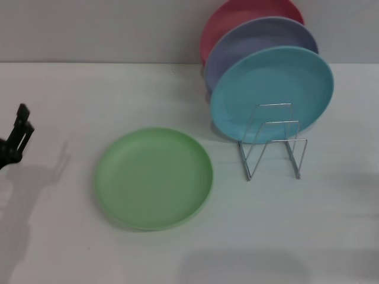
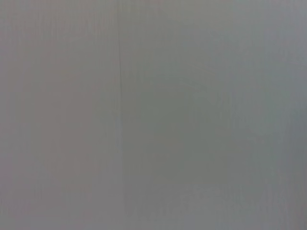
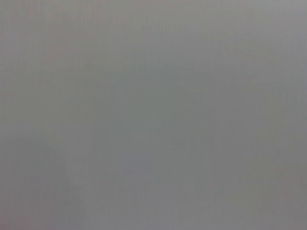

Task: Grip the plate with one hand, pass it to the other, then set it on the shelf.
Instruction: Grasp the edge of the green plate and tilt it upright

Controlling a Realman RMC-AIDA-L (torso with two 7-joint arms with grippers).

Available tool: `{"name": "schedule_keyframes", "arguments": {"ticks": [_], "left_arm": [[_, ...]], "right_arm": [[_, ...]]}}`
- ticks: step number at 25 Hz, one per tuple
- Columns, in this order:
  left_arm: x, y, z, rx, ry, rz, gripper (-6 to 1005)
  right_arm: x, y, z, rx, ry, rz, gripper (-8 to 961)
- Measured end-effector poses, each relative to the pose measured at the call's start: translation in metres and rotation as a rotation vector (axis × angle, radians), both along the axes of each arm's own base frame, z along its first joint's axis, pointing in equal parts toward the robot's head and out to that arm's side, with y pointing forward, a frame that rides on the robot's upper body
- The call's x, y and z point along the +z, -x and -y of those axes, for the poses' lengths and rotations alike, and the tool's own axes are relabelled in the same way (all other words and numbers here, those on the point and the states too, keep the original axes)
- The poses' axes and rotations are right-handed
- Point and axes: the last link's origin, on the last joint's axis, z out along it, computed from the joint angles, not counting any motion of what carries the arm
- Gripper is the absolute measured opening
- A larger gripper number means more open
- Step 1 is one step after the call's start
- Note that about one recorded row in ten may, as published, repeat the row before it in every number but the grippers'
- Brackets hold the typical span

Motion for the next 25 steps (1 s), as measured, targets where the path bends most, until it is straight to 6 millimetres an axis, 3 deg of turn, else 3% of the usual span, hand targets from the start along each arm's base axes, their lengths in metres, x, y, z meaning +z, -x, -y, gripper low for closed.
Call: {"name": "schedule_keyframes", "arguments": {"ticks": [6,11,13,14,15,19,25], "left_arm": [[0.004,-0.021,-0.04,0.052,0.157,-0.011,802],[0.026,-0.063,-0.069,0.191,0.295,-0.043,803],[0.026,-0.063,-0.069,0.191,0.295,-0.043,804],[0.03,-0.072,-0.072,0.229,0.328,-0.033,804],[0.039,-0.099,-0.075,0.338,0.446,-0.048,805],[0.039,-0.12,-0.077,0.479,0.621,-0.099,806],[0.026,-0.12,-0.074,0.519,0.766,-0.149,806]], "right_arm": [[0.0,0.001,0.0,0.006,0.002,0.0,810],[0.0,0.001,0.0,0.006,0.003,0.0,810],[0.0,0.001,0.0,0.006,0.003,0.0,810],[-0.001,0.001,0.0,0.004,0.004,-0.001,810],[-0.001,0.0,-0.001,0.001,0.006,-0.001,810],[-0.001,0.0,-0.001,-0.004,0.01,-0.002,811],[-0.001,0.0,-0.003,-0.002,0.011,0.0,811]]}}
